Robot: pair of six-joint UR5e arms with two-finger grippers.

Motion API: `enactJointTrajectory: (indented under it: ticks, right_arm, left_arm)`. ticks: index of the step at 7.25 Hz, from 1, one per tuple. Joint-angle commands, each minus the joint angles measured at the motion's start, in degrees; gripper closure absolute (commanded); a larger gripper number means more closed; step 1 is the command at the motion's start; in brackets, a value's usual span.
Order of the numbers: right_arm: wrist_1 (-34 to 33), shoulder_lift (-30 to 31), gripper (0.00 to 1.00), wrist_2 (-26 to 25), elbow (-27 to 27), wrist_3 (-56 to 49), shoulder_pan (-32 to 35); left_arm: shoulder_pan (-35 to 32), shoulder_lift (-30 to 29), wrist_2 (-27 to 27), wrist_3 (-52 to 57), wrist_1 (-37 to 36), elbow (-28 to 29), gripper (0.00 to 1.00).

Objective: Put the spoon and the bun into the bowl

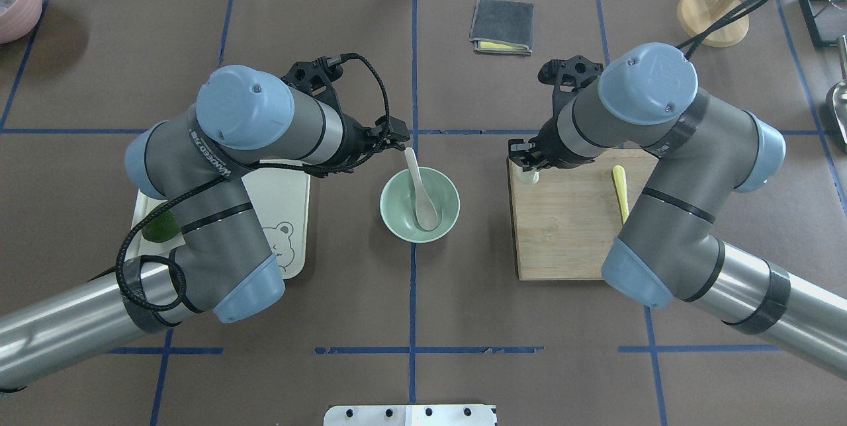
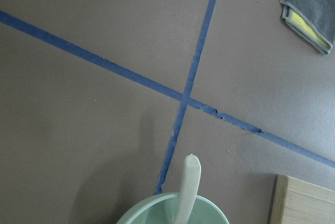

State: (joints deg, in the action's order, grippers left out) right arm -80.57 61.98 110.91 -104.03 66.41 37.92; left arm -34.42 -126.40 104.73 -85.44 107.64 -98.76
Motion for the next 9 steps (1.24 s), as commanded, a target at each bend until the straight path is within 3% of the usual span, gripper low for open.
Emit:
enactJointTrajectory:
  ticks: [1,5,6,7,9]
  right_arm:
    - [0.24,-7.28,1.00,-0.43,4.08,0.56,-2.31]
    - [0.68,-13.01,1.00,-5.79,10.15,4.60,-8.91]
    - [0.68,-13.11,0.69,-5.80,10.16,5.04,-8.92]
    - [0.77,-13.20,0.02,-5.80,10.16,5.31,-8.92]
    - [0.77,-14.07,0.00,-5.80,10.16,5.40,-8.92]
  left_arm:
    - [-5.02,2.90,0.21,12.87,-10.40,-6.59,0.00]
    - [-18.45,13.35,4.78,32.75,-12.72,-12.41,0.00]
    - [-19.71,15.03,4.87,36.53,-12.72,-12.33,0.00]
    - [-20.76,17.48,4.87,42.40,-12.64,-12.33,0.00]
    - [-26.64,21.18,5.05,54.62,-12.55,-11.81,0.00]
